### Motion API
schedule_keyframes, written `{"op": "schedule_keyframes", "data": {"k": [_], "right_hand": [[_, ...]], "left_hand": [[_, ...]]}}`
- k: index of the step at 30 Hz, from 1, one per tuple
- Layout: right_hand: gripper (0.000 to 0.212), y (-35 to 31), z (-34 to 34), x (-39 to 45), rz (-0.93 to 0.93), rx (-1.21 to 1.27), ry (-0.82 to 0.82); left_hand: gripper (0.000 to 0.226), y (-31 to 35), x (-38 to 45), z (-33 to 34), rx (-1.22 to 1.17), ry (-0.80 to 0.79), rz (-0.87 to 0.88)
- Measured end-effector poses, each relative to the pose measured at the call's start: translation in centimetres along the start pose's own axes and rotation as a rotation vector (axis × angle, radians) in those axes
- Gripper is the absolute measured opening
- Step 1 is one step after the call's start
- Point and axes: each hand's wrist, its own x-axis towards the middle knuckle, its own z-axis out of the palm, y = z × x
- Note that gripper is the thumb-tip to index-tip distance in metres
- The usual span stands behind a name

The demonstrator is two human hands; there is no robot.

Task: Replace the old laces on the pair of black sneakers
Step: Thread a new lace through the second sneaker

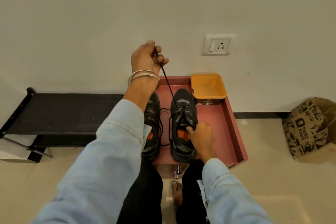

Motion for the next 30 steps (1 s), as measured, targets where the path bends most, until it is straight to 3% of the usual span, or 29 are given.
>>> {"op": "schedule_keyframes", "data": {"k": [2, 5, 9, 12, 15, 19, 25, 30], "right_hand": [[0.034, 0.1, 0.2, 0.3, -0.006, 0.007, -0.012], [0.036, -0.1, 0.1, 0.9, -0.018, -0.023, -0.030], [0.036, -0.4, 0.6, 1.7, -0.087, 0.046, -0.049], [0.036, -0.2, 1.3, 2.3, -0.140, 0.028, -0.058], [0.046, -0.1, 1.7, 2.5, -0.137, 0.045, -0.068], [0.058, 0.0, 2.1, 2.5, -0.146, 0.067, -0.083], [0.059, -0.2, 1.8, 2.4, -0.120, 0.087, -0.123], [0.059, -0.3, 2.0, 2.4, -0.039, 0.160, -0.152]], "left_hand": [[0.017, 0.2, -0.1, 0.3, 0.237, -0.087, 0.124], [0.016, -3.9, -0.4, -1.6, 0.827, -0.219, 0.214], [0.016, -10.4, -0.5, -5.7, 1.579, -0.386, 0.094], [0.017, -13.1, -0.7, -7.6, 1.788, -0.396, -0.043], [0.019, -14.0, -0.6, -8.2, 1.785, -0.309, -0.079], [0.023, -13.9, 0.0, -8.2, 1.741, -0.366, -0.208], [0.032, -14.1, -0.1, -7.9, 1.662, -0.280, -0.255], [0.028, -11.1, 2.0, -6.9, 1.126, 0.024, -0.276]]}}
